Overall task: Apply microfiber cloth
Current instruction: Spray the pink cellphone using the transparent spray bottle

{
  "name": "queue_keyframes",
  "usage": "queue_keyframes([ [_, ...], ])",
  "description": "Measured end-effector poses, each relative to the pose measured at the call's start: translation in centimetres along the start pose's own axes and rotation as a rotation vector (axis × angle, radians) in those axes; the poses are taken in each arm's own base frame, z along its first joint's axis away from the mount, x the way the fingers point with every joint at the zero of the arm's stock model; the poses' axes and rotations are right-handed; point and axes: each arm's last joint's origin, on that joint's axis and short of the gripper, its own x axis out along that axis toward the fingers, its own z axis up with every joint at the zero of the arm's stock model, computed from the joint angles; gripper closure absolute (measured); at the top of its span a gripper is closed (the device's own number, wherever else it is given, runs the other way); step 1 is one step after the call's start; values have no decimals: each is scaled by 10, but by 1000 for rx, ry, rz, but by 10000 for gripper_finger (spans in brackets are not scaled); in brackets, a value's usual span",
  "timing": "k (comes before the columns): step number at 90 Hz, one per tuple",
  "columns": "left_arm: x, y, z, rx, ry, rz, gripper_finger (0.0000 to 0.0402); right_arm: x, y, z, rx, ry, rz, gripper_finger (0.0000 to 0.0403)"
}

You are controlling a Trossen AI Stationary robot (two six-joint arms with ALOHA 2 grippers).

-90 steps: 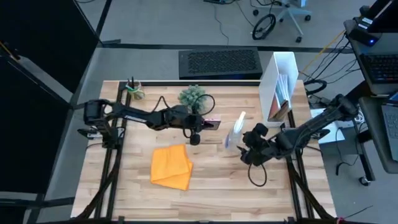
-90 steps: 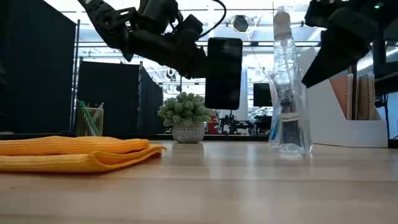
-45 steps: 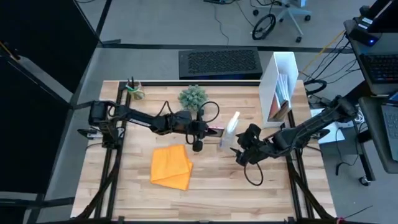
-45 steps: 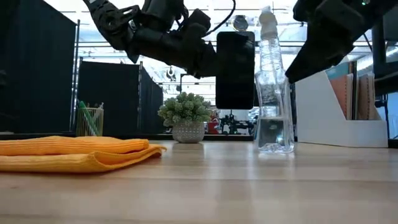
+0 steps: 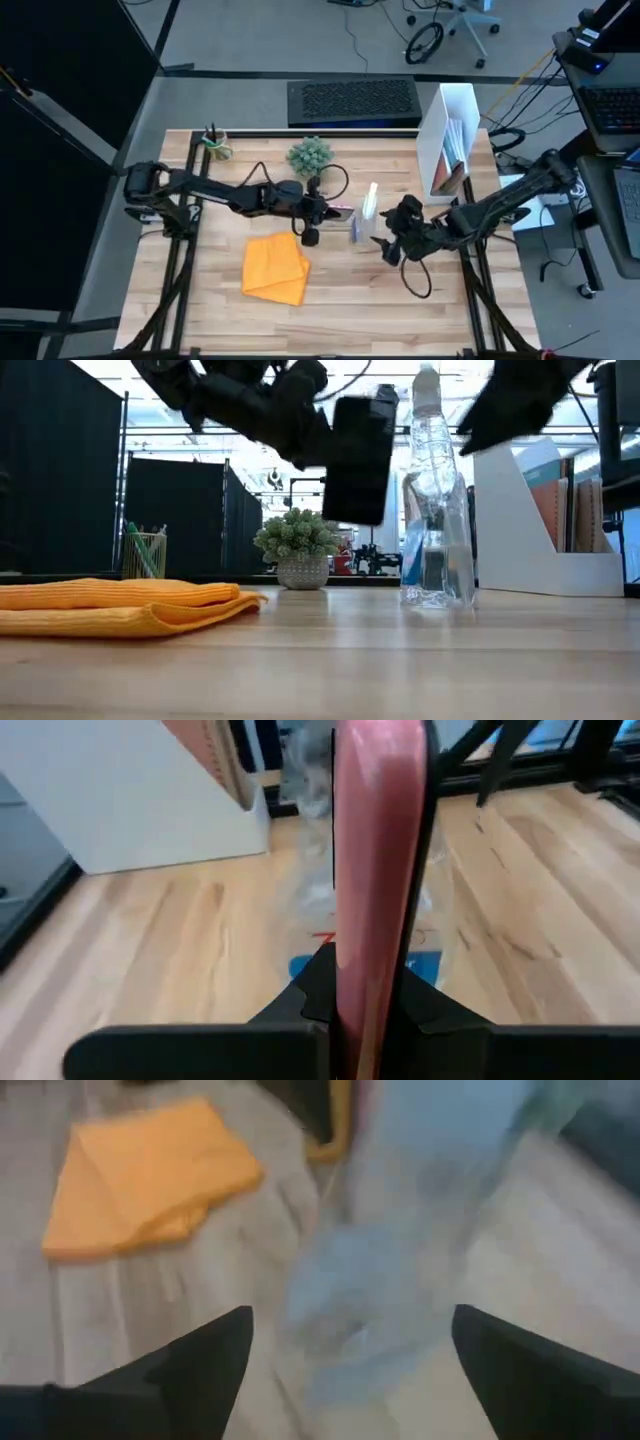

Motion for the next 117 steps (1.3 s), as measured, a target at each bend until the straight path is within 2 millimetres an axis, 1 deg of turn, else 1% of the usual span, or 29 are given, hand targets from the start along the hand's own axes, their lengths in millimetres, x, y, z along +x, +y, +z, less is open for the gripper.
queue_keyframes([
  [5, -8, 2, 5, 15, 6, 9, 389, -5, -4, 6, -14, -39, -19, 58],
  [14, -16, 7, 11, 19, -1, 40, 389, -14, -10, 9, -2, -84, -51, 54],
  [24, -18, 11, 11, 16, -3, 54, 389, -22, -10, 9, 72, -131, -58, 54],
  [33, -18, 14, 11, 13, -1, 60, 389, -23, -9, 6, -5, -105, -57, 54],
  [41, -18, 15, 11, 12, -3, 63, 388, -24, -8, 6, -33, -104, -51, 51],
  [52, -18, 15, 12, 13, -16, 64, 388, -24, -7, 7, -49, -115, -43, 29],
  [57, -18, 16, 13, 14, -27, 64, 388, -24, -7, 8, -44, -125, -46, 13],
  [62, -18, 17, 13, 15, -31, 67, 388, -24, -7, 9, -33, -144, -59, 7],
  [73, -19, 22, 12, 24, -28, 82, 388, -24, -7, 10, 51, -170, -80, 18],
  [82, -19, 27, 11, 19, -30, 75, 388, -22, -8, 7, 61, -152, -100, 21],
  [91, -20, 32, 12, 16, -53, 64, 388, -10, -7, 5, 7, -156, -139, 21],
  [100, -18, 39, 12, 13, -82, 83, 388, -2, -4, 10, -55, -180, -150, 22],
  [106, -16, 46, 9, 7, -84, 95, 388, 1, -4, 14, -83, -199, -153, 23],
  [117, -7, 61, 7, -4, -94, 65, 388, 7, -10, 20, -108, -202, -184, 23],
])
